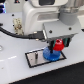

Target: Insert the blue gear onto the right peg, followed by the red gear

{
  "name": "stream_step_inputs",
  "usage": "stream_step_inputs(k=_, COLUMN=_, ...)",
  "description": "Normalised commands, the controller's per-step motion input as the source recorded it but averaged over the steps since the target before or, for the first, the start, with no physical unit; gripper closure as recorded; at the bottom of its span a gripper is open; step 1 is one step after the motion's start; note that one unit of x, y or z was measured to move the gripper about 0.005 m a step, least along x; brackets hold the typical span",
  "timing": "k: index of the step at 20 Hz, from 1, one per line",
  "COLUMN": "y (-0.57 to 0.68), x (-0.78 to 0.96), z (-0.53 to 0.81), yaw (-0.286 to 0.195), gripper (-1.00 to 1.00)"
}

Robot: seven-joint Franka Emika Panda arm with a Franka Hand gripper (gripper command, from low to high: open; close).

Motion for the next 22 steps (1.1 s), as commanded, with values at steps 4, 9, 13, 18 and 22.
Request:
stream_step_inputs(k=4, y=-0.28, x=0.14, z=-0.21, yaw=0.0, gripper=1.0)
stream_step_inputs(k=9, y=-0.2, x=0.17, z=0.0, yaw=0.0, gripper=1.0)
stream_step_inputs(k=13, y=-0.08, x=0.2, z=0.41, yaw=0.0, gripper=1.0)
stream_step_inputs(k=18, y=-0.19, x=0.21, z=0.05, yaw=0.0, gripper=1.0)
stream_step_inputs(k=22, y=-0.24, x=0.14, z=-0.24, yaw=0.0, gripper=1.0)
